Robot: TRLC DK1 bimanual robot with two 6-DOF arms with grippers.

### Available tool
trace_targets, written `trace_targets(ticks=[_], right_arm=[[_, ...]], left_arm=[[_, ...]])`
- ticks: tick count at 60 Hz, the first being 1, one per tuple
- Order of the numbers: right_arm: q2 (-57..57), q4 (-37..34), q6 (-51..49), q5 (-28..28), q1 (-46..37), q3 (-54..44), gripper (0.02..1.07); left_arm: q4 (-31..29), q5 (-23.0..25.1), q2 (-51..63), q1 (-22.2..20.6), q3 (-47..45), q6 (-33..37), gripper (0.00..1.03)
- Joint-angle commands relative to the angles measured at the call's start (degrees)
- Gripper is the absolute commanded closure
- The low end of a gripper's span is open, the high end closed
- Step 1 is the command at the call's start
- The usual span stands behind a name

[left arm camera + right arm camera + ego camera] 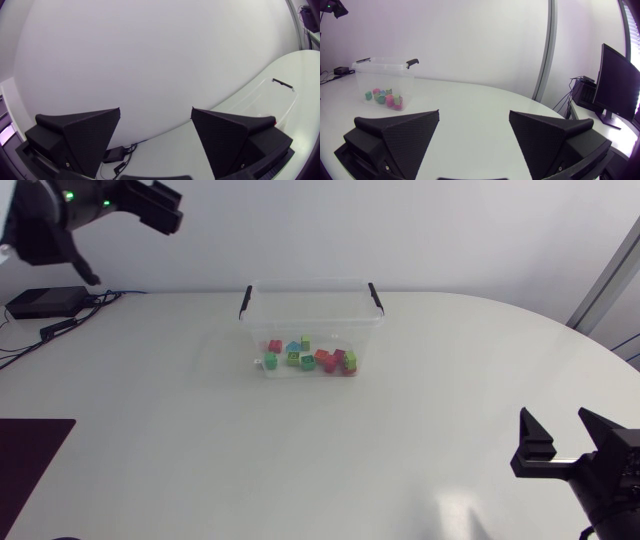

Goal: Place the duplo bricks in the container

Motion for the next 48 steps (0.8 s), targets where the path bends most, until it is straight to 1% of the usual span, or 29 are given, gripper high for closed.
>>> trace_targets(ticks=[1,12,20,29,42,46,48], right_arm=[[-0.5,-1.3,-0.8,0.3,-0.4,-0.4,0.06],[-0.5,-1.3,-0.8,0.3,-0.4,-0.4,0.06],[-0.5,-1.3,-0.8,0.3,-0.4,-0.4,0.06],[-0.5,-1.3,-0.8,0.3,-0.4,-0.4,0.06],[-0.5,-1.3,-0.8,0.3,-0.4,-0.4,0.06],[-0.5,-1.3,-0.8,0.3,-0.4,-0.4,0.06],[-0.5,-1.3,-0.8,0.3,-0.4,-0.4,0.06]], left_arm=[[2.5,-2.1,-5.8,0.4,-4.8,2.8,0.04],[4.2,-7.1,-15.8,0.2,-11.8,3.5,0.04],[5.6,-12.3,-21.0,0.2,-15.3,5.6,0.04],[5.6,-16.3,-27.1,0.2,-18.6,7.3,0.04],[5.1,-20.2,-35.2,0.3,-23.1,9.0,0.04],[5.0,-21.1,-37.2,1.5,-24.3,9.0,0.04],[5.1,-21.2,-38.5,4.2,-25.1,9.0,0.04]])
